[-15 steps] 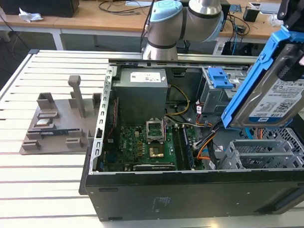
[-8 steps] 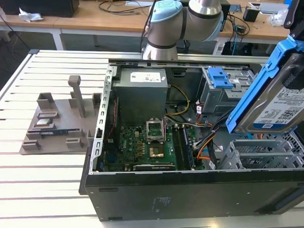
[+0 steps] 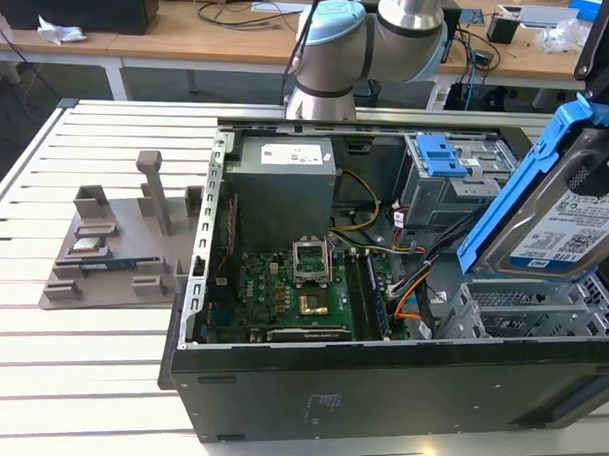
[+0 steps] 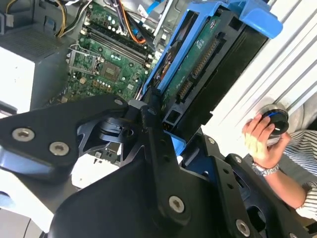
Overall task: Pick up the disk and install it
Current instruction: 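Pick up the disk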
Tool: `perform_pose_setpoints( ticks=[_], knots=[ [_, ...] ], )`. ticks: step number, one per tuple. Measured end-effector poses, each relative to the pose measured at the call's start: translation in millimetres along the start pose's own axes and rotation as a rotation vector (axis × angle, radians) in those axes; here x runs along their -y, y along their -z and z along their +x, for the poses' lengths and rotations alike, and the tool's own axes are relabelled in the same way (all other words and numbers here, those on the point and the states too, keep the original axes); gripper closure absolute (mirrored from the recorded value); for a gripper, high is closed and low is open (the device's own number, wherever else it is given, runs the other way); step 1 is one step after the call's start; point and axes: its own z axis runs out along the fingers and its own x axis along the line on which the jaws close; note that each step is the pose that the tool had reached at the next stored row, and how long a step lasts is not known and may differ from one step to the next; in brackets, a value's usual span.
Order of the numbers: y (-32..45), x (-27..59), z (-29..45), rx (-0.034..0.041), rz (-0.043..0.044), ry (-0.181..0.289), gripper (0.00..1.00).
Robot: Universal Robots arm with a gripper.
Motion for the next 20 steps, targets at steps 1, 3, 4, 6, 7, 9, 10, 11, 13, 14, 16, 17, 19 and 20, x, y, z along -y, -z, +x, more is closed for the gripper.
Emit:
perform_pose_setpoints(
  ticks=[1,3,4,6,7,9,10,11,13,14,16,17,19,20],
  knots=[
    [-2.4,2.3,0.0,0.0,-0.001,0.0,0.63],
    [-7.2,7.1,0.0,0.0,-0.0025,-0.001,0.63],
    [-9.3,9.1,-0.1,-0.0001,-0.0035,-0.002,0.63],
    [-12.4,13.0,-1.2,-0.0001,-0.005,-0.002,0.63],
    [-13.8,15.1,-2.3,-0.0002,-0.0057,-0.002,0.63],
    [-16.7,18.1,-5.1,-0.0007,-0.0062,0.0,0.63],
    [-18.0,18.9,-6.5,-0.0011,-0.0063,0.003,0.63],
    [-19.4,20.0,-7.9,-0.0011,-0.0064,0.005,0.63],
    [-22.4,27.3,-12.2,-0.0018,-0.0071,0.006,0.63],
    [-24.2,30.7,-13.5,-0.0021,-0.0077,0.007,0.63],
    [-27.5,33.2,-14.2,-0.0024,-0.0082,0.007,0.63],
    [-29.4,34.2,-14.4,-0.0025,-0.0084,0.007,0.63],
    [-32.2,35.9,-14.5,-0.0026,-0.0088,0.007,0.63],
    [-32.5,36.3,-14.5,-0.0027,-0.0088,0.007,0.63]
  ],
)
